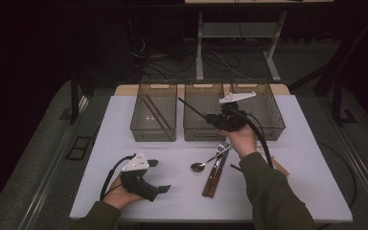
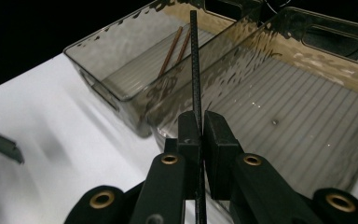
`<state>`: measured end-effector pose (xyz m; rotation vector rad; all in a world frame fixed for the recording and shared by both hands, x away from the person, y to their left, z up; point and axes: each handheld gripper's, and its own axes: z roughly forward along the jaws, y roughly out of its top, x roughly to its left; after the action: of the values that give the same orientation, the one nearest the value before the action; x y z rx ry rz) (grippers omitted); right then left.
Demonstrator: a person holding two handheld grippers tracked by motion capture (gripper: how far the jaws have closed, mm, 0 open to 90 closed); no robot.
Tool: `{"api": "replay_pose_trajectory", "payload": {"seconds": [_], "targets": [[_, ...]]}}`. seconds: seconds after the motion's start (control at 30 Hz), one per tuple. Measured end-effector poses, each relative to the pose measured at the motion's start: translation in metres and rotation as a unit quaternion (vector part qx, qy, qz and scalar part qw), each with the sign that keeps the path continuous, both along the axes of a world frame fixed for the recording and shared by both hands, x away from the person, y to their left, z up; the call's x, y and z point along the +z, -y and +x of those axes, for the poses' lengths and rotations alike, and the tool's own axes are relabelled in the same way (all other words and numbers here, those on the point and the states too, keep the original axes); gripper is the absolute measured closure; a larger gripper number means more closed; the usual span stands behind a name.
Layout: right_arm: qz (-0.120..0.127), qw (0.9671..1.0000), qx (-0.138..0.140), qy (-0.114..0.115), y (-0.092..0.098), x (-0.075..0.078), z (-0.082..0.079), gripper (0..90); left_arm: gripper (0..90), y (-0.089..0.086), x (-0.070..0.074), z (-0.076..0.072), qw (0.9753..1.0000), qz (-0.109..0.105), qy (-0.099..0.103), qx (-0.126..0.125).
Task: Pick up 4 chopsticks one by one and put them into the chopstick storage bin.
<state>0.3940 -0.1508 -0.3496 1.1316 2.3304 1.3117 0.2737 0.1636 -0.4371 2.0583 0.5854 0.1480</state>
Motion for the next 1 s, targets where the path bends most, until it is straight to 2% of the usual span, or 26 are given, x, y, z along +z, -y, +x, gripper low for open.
{"api": "replay_pose_trajectory", "payload": {"seconds": [0.33,0.73,1.0], "targets": [[-0.008,0.9999,-0.008,-0.009,-0.032,-0.001,0.022,85.3,0.0,0.000,0.001,0.000,1.0000,-0.007,-0.001,0.001],[-0.025,0.9995,-0.006,-0.015,-0.079,0.002,0.049,85.3,0.0,0.000,0.001,0.001,1.0000,-0.006,0.001,-0.003],[-0.036,0.9991,-0.007,-0.020,-0.109,-0.001,0.069,85.3,0.0,0.000,0.001,0.001,0.9999,-0.012,-0.003,0.002]]}}
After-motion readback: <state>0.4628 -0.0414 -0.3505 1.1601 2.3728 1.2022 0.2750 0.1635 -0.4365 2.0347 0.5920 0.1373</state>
